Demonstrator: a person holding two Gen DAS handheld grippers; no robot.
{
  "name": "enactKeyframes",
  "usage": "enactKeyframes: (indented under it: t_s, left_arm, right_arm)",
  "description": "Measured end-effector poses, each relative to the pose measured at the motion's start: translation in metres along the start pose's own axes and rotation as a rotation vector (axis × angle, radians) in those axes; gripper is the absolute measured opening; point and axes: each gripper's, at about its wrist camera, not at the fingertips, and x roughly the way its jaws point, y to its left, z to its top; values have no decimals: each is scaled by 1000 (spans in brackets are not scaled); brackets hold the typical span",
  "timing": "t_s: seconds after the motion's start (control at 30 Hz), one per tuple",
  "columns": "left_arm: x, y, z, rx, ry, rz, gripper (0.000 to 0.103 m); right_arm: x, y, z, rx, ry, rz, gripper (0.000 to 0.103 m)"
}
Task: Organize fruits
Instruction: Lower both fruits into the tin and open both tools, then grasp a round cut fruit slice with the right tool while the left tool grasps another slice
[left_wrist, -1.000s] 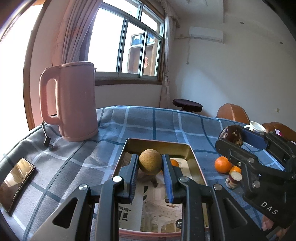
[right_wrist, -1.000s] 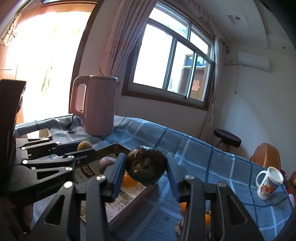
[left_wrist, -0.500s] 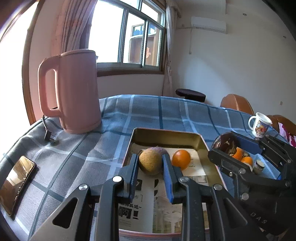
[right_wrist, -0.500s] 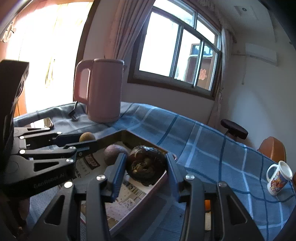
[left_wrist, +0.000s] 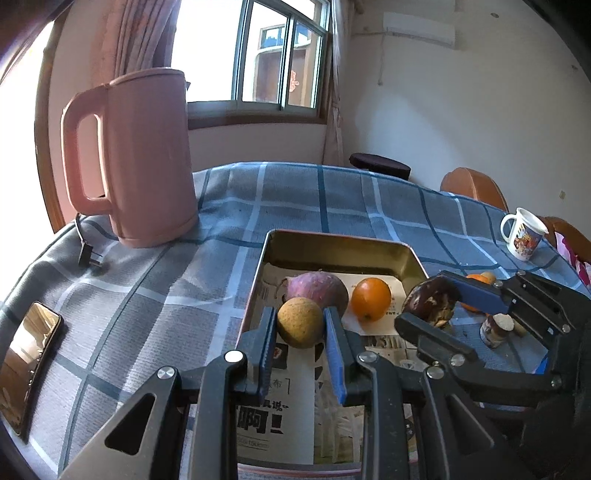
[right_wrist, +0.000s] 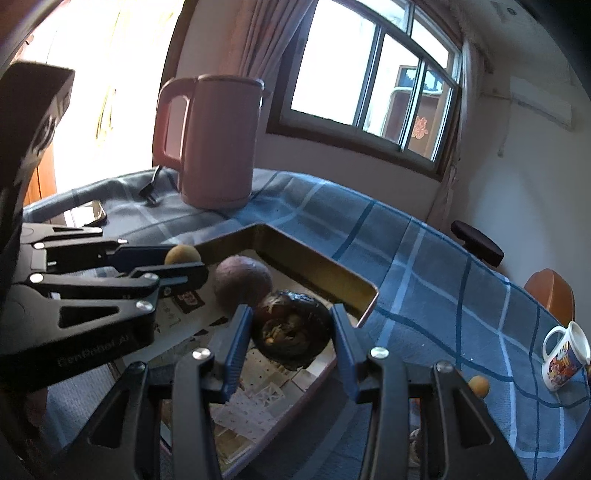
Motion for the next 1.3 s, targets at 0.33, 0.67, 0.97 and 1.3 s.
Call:
enactKeyframes:
  t_s: [0.33,0.67,0.97,1.3]
  left_arm:
    - [5,-2,0,10,22,8,36]
    - [-23,-13,-2,13,-111,0,77]
    - [-38,-74,2,91,-168,-94,77]
    - [2,-161,-4,234,-16,-213,77]
  right_arm:
    - [12,4,-1,-19,62,-1,53]
    - [-17,-17,-10,43,-10,-46,66]
    - [-87,-104,-51,188,-50,-251,75]
    - [-75,-162,-88,308,94,-289,73]
